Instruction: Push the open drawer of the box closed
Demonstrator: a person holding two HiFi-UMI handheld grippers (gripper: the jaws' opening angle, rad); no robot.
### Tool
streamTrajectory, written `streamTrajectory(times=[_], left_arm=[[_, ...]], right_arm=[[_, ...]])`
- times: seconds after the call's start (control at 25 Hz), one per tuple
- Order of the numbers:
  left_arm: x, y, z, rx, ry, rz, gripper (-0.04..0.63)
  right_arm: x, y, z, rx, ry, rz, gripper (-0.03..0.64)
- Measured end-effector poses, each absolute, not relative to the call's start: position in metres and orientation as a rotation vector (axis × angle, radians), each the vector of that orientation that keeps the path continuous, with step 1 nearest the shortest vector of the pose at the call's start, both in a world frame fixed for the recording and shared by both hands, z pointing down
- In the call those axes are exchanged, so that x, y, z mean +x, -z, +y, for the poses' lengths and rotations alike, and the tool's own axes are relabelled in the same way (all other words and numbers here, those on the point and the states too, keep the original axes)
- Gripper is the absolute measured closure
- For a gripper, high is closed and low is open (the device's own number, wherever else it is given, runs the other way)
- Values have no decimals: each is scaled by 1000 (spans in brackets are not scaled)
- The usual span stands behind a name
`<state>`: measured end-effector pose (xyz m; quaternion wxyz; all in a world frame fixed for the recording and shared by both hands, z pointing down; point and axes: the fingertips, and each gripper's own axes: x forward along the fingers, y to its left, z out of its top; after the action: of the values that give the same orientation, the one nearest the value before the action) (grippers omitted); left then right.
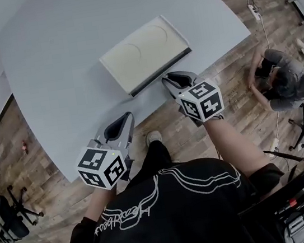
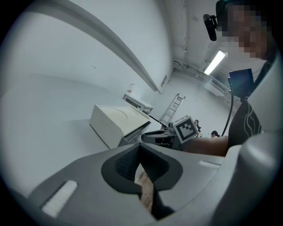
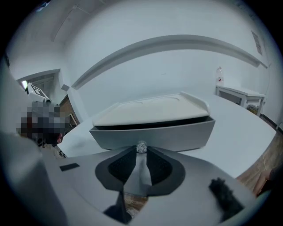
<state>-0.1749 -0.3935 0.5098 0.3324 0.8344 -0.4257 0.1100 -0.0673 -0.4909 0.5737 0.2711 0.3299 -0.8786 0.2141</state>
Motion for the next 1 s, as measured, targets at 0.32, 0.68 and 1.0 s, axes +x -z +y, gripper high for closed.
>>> streamTrajectory(times=[0.32,0.68,1.0], left_arm=[[-178,-513,-401,2168,-275,-1120,588],[-148,-497,-391,2263,-282,-1064,588],[-85,-445,-333,2377,-175,-921,588]], right_arm=[[-80,-577,-507,859,-589,-2327,537],[-56,-563,-473,805,-579,-2388,537],[-41,-459,-350,592,-645,-2764,606]])
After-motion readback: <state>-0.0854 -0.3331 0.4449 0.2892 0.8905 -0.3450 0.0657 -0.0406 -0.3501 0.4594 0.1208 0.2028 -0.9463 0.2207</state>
